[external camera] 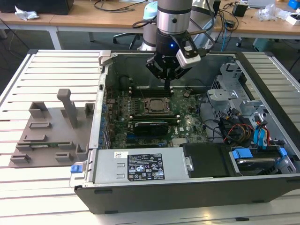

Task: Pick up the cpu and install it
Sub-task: 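Install the first cpu locking lever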

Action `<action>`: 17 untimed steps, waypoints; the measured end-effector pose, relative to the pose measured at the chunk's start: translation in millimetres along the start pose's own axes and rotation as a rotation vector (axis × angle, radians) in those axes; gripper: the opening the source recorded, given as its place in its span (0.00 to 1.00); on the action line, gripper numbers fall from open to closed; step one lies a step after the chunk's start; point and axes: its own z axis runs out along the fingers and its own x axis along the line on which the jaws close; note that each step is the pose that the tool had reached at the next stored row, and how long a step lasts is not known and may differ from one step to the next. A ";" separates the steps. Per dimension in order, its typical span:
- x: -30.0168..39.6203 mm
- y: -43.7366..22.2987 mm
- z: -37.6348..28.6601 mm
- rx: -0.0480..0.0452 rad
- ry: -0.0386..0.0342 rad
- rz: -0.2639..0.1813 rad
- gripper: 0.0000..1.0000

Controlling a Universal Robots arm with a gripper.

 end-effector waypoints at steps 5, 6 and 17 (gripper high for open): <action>0.0 0.0 0.0 -0.0015 -0.0016 -0.029 0.11; 0.0 0.0 0.0 -0.0023 -0.0020 -0.037 0.11; -1.2 0.2 0.3 -0.0605 0.0168 -0.112 0.11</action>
